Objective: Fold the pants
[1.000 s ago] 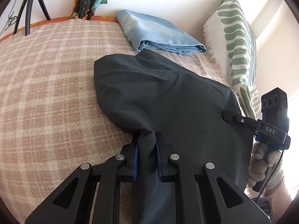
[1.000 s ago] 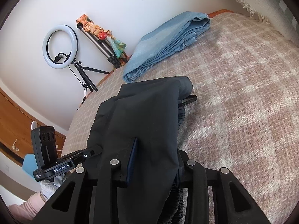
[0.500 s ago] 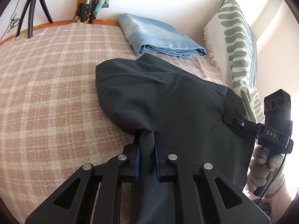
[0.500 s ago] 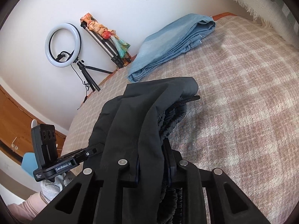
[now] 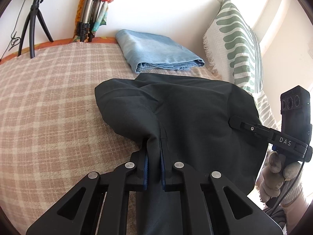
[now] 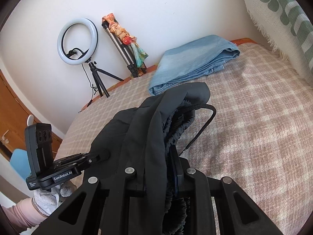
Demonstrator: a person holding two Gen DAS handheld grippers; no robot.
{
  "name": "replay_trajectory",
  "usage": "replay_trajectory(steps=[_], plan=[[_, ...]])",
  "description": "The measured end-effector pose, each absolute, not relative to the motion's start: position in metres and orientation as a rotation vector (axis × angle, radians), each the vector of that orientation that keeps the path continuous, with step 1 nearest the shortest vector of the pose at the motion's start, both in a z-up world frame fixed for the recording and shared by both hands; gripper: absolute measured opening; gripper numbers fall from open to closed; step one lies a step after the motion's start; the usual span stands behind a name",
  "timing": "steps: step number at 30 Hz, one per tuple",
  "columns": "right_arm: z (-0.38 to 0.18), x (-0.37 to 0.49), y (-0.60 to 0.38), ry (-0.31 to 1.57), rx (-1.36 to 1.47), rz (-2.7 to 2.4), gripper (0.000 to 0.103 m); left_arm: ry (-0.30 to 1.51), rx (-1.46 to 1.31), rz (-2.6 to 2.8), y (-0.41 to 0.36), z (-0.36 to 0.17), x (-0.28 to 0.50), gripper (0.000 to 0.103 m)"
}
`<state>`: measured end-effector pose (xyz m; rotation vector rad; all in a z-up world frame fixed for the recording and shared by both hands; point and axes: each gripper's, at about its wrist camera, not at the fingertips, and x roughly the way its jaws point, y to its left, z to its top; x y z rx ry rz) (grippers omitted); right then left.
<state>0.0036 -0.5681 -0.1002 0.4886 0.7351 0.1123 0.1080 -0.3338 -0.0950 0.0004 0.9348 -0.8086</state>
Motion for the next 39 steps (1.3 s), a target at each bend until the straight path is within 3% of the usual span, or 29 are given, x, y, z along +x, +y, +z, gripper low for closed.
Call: replay_trajectory(steps=[31,39], plan=[[-0.032,0.026,-0.543,0.611,0.399,0.140,0.017,0.675,0.017,-0.790,-0.338,0.003,0.121,0.002],[-0.057,0.040,-0.565,0.684,0.459,0.112,0.017,0.801,-0.064,-0.733,-0.312,-0.024,0.165,0.003]])
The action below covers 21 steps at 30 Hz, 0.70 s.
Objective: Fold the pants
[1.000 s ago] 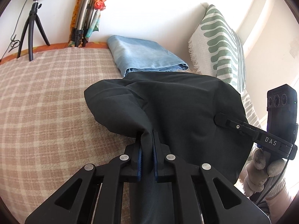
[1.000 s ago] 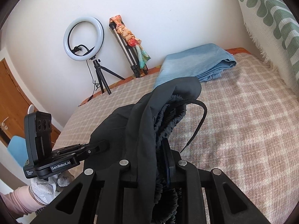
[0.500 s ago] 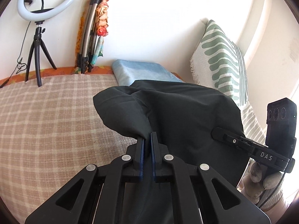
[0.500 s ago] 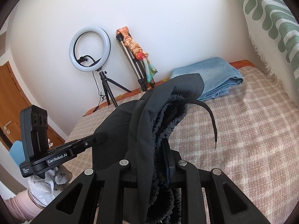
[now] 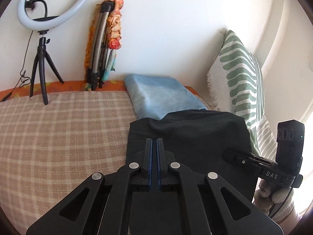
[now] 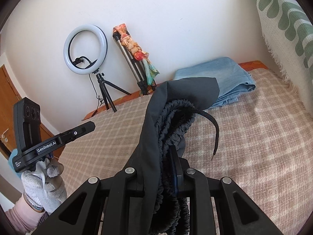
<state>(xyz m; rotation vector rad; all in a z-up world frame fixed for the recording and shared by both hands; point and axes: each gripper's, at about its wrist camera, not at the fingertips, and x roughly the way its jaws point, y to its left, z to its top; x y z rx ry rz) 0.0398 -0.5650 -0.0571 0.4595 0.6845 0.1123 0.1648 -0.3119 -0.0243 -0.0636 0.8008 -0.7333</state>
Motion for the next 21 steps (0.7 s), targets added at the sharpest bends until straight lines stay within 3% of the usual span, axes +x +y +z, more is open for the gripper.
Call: replay_trajectory(steps=[2,4,9,15,21], plan=[[-0.067,0.037,-0.576,0.699,0.493,0.106,0.017,0.896,-0.136,-0.721,-0.295,-0.045,0.183,0.009],[-0.079,0.036,-0.588,0.712,0.541,0.096,0.017,0.989,-0.182,-0.736,-0.287,-0.066,0.199,0.025],[-0.103,0.034,-0.608,0.731,0.622,0.062,0.017,1.110,-0.231,-0.767,-0.298,-0.106,0.215,0.041],[-0.118,0.034,-0.618,0.745,0.648,0.040,0.017,1.200,-0.219,-0.786,-0.328,-0.141,0.223,0.041],[-0.125,0.037,-0.623,0.760,0.648,0.041,0.017,1.201,-0.236,-0.874,-0.343,-0.144,0.218,0.041]])
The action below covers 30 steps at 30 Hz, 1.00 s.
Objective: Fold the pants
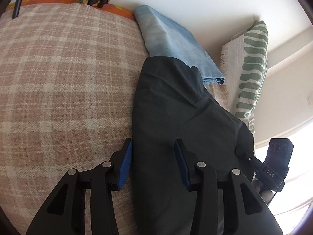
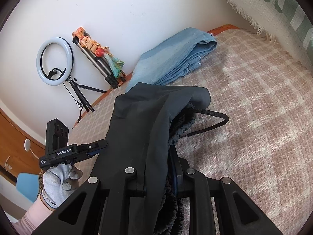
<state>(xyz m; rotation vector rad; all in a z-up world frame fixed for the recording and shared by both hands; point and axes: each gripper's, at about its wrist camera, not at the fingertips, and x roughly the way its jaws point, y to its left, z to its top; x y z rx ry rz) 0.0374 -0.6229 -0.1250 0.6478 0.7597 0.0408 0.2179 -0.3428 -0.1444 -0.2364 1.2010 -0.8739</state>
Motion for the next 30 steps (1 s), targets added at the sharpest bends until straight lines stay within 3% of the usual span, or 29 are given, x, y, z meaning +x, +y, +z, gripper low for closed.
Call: replay_trajectory(steps=[3,6,9,30], plan=[[-0.127,0.040,-0.624,0.763,0.652,0.044,0.017,1.170,-0.188,-0.879,-0.351,-0.142,0.211,0.039],[-0.129,0.043,-0.624,0.766,0.661,0.040,0.017,1.177,-0.183,-0.848,-0.354,-0.145,0.213,0.013],[-0.126,0.043,-0.620,0.766,0.645,0.030,0.017,1.148,-0.162,-0.831,-0.357,-0.140,0.208,0.006],[-0.027,0.025,-0.564,0.624,0.377,0.035,0.017,0.871,-0.123,-0.885,-0.347,-0.042,0.157,0.003]])
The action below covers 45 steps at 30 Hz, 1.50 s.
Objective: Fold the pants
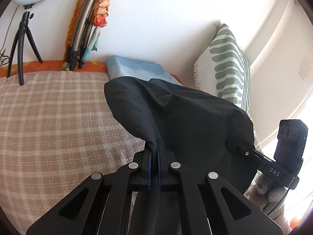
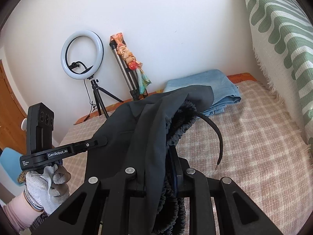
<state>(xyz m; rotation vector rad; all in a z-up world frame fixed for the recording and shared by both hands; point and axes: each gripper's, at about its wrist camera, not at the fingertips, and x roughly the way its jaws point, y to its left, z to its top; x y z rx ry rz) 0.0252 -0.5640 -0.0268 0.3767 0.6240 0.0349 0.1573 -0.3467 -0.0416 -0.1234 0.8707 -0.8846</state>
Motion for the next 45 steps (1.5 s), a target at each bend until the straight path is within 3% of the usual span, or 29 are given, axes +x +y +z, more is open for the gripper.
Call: replay_trajectory(steps=[11,23,41,45], plan=[[0.025,0.066,-0.586,0.571,0.307,0.032,0.017,0.765,-0.127,-0.902,-0.373,0.005,0.183,0.003],[0.055,0.173,-0.633,0.585,0.213,0.049,0.017,0.709,-0.119,-0.888,-0.431,0.022,0.257,0.003],[-0.047,0.299,-0.723,0.738,0.273,0.084,0.017,0.813,-0.106,-0.790,-0.478,-0.066,0.349,0.003],[-0.066,0.303,-0.747,0.798,0.290,-0.023,0.032,0.835,-0.077,-0.733,-0.471,-0.076,0.353,0.004]])
